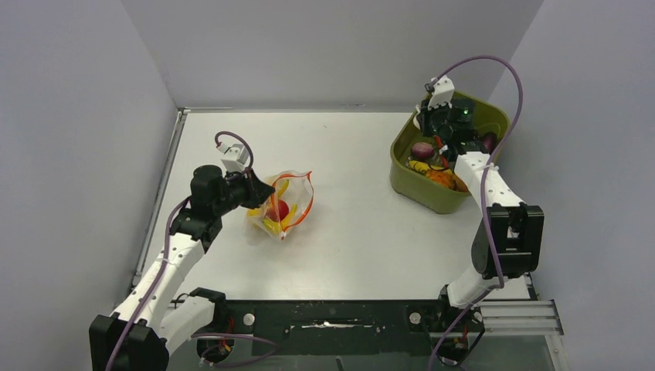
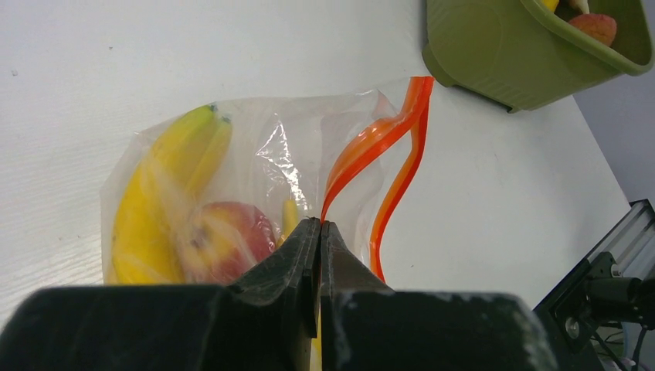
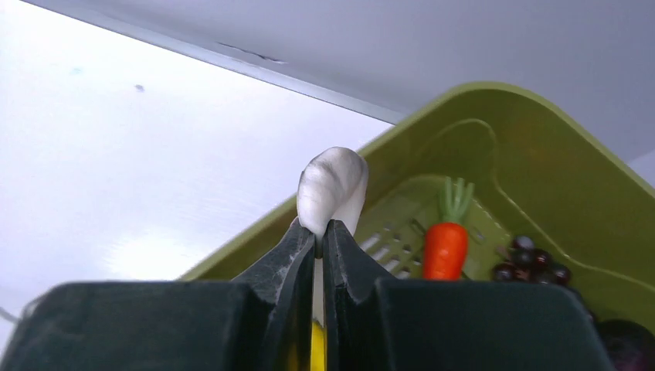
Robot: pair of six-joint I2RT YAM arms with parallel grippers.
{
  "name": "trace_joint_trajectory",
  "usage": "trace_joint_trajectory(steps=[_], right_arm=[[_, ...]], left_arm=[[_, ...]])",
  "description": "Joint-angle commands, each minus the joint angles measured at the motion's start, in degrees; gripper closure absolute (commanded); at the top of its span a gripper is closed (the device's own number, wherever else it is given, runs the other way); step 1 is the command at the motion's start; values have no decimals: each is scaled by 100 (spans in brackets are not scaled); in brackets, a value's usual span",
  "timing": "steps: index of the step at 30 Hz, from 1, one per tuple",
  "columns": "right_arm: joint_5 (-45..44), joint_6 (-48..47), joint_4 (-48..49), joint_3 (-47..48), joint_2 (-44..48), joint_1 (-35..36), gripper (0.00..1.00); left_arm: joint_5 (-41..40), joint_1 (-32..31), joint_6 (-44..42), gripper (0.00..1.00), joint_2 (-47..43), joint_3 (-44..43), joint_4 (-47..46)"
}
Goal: Place the food in the zip-top bag and seal the zipper
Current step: Pick up the fake vegetable from the bin, then place the fake vegetable in the zipper food storage bag.
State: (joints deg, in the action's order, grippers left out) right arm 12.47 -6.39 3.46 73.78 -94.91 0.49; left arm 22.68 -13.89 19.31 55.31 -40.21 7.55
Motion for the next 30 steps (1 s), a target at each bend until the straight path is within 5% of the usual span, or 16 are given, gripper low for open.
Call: trace_joint_trajectory(steps=[1, 19, 30], right_arm=[[200, 621, -295, -95, 646, 235, 100], [173, 1919, -1259, -119, 1627, 1832, 100], [409, 2800, -345, -920, 2060, 2879, 100]], left_arm=[[6, 43, 77, 100, -141, -129, -234], [-47, 45, 920, 100, 134, -482, -381], [25, 47, 1180, 100, -35, -506, -689]])
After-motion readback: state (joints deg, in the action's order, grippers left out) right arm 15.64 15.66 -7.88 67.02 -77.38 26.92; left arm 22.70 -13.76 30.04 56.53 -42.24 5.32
